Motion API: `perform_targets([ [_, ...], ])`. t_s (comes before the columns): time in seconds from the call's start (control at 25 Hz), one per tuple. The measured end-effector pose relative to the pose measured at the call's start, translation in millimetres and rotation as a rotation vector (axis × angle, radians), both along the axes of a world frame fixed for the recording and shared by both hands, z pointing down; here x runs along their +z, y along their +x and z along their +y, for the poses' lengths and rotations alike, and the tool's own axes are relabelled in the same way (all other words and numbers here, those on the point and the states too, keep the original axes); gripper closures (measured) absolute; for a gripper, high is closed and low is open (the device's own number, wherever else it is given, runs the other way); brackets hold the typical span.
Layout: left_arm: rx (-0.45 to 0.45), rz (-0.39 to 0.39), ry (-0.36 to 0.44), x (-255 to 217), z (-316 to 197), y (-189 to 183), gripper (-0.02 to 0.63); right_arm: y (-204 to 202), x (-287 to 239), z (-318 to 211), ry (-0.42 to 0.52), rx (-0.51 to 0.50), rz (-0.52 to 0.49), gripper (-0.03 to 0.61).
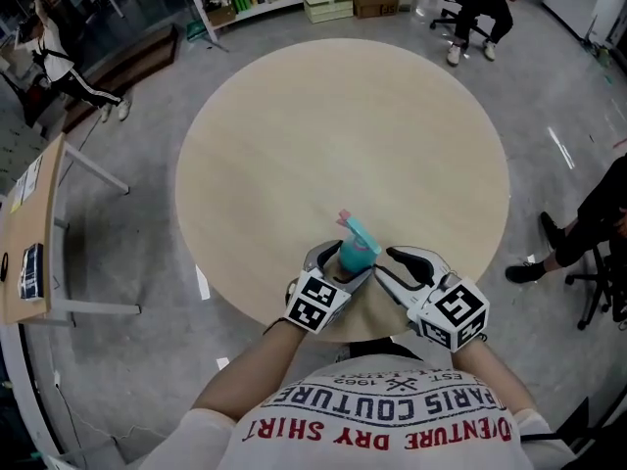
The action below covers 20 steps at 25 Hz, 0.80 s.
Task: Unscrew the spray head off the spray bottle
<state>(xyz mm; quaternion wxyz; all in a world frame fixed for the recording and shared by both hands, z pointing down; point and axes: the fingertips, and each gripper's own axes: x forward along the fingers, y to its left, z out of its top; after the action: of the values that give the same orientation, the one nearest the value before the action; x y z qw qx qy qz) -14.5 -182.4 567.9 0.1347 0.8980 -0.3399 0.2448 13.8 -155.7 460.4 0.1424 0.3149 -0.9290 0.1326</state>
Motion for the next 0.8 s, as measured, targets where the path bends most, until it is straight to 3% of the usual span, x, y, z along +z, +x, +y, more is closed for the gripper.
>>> perform_targets([
  [0.16,-0.043,-0.010,-0.004,0.5,1.6,2.2,0.281,-13.8,1.2,-17.1,0.077,0.020,0.056,0.391],
  [0.4,-0.048,-0.016,-0.004,-2.1,1.0,3.2,0.281,-29.7,9.1,-31.8,0.092,-0.010,0.092,0.391],
  [0.48,-0.040,-0.017,0.003,-1.5,1.7,4.6,0.282,-32.7,10.8,-33.4,0.097,-0.025,0.092,0.422],
  [0.64,0.013,-0.018,0.008,0.2,6.1,6.3,0.282,-33.2,11.8,-28.8,0.098,-0.102,0.085,0.431],
  [0.8,0.139,-0.028,0.017,1.7,7.0,8.5,0.284,-32.0,12.5,-26.1,0.098,-0.248,0.084,0.437],
])
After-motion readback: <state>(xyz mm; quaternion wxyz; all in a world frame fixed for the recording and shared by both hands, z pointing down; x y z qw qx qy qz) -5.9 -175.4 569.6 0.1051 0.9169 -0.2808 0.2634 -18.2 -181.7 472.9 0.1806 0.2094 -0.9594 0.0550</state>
